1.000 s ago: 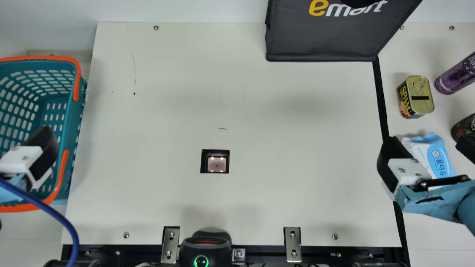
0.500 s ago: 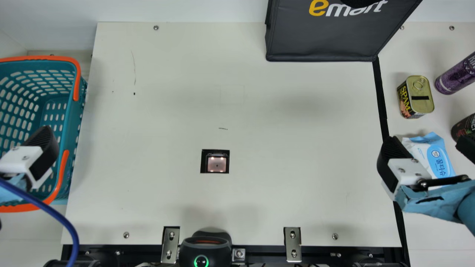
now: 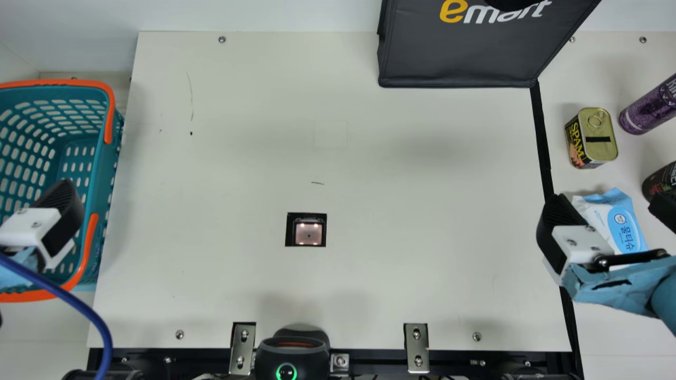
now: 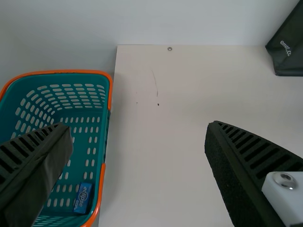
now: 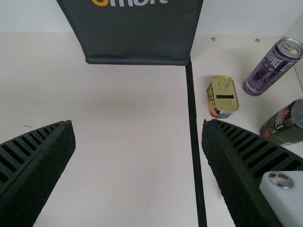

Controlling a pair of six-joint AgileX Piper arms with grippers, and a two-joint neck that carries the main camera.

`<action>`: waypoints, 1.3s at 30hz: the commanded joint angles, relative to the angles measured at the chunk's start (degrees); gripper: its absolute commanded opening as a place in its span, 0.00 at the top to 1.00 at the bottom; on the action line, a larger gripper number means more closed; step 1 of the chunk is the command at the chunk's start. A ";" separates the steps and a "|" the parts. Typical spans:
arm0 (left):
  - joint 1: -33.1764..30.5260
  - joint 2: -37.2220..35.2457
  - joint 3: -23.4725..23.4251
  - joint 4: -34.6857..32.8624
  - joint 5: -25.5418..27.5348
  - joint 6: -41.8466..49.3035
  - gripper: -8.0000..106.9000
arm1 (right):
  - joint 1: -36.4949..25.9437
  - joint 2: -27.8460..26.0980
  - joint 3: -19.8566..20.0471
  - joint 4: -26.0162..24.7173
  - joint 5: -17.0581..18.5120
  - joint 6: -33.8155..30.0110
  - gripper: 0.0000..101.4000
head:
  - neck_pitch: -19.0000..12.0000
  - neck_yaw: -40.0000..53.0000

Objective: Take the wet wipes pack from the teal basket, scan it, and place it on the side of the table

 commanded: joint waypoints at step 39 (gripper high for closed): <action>0.00 0.00 0.00 0.00 0.00 0.00 0.15 | 0.00 0.00 0.00 0.00 -0.06 0.00 0.06 | -1.66 0.18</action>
